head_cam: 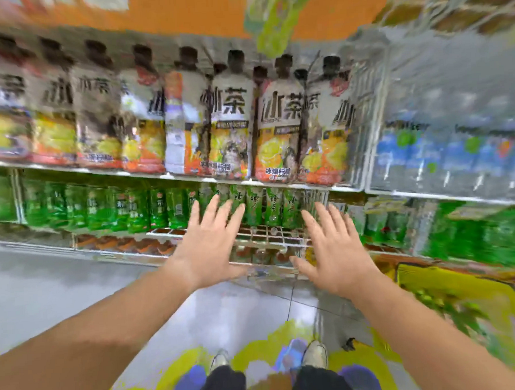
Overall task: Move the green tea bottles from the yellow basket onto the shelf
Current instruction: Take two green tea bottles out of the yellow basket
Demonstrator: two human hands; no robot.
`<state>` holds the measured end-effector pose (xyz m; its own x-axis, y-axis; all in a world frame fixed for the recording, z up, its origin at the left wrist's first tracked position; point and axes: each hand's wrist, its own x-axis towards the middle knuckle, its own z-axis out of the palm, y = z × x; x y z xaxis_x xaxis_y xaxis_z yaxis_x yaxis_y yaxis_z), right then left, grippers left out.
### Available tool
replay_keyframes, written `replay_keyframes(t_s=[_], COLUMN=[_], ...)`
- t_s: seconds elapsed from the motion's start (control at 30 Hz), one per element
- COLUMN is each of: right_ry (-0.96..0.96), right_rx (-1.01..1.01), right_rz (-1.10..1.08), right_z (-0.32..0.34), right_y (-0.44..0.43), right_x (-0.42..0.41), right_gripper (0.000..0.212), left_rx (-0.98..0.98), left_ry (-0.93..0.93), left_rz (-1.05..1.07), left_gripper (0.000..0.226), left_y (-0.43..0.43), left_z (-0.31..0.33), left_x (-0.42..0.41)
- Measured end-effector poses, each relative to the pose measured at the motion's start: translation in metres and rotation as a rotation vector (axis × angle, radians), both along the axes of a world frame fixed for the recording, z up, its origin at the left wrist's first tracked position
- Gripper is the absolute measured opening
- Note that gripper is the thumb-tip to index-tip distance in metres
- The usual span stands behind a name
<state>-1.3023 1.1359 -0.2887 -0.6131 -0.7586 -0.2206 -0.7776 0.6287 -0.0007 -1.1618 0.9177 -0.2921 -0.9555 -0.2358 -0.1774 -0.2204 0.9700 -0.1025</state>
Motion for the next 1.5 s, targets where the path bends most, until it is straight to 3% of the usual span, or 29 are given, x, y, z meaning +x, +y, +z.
replay_keyframes(t_s=[0.13,0.37,0.77,1.3,1.5], right_ry=[0.036,0.113,0.214,0.209,0.215], right_rx=[-0.095,-0.187,-0.185,-0.161,-0.144], right_rz=[-0.074,-0.238,-0.433,-0.516,-0.554], right_z=[0.053,0.117,0.174,0.184,0.165], right_y=[0.011,0.037,0.158,0.421,0.490], right_x=[0.030,0.066,0.071,0.073,0.053], right_gripper=[0.096,0.096,0.095,0.093,0.096], left_rx=[0.005,-0.028,-0.047,-0.025,0.000], left_ry=[0.029,0.098,0.236,0.312,0.221], left_rz=[-0.024,-0.255,-0.452,-0.534,-0.543], left_gripper=[0.127,0.125,0.125,0.119,0.119], left_y=[0.010,0.030,0.121,0.362,0.428], left_z=[0.051,0.112,0.178,0.191,0.170], left_x=[0.012,0.000,-0.026,-0.058,-0.083])
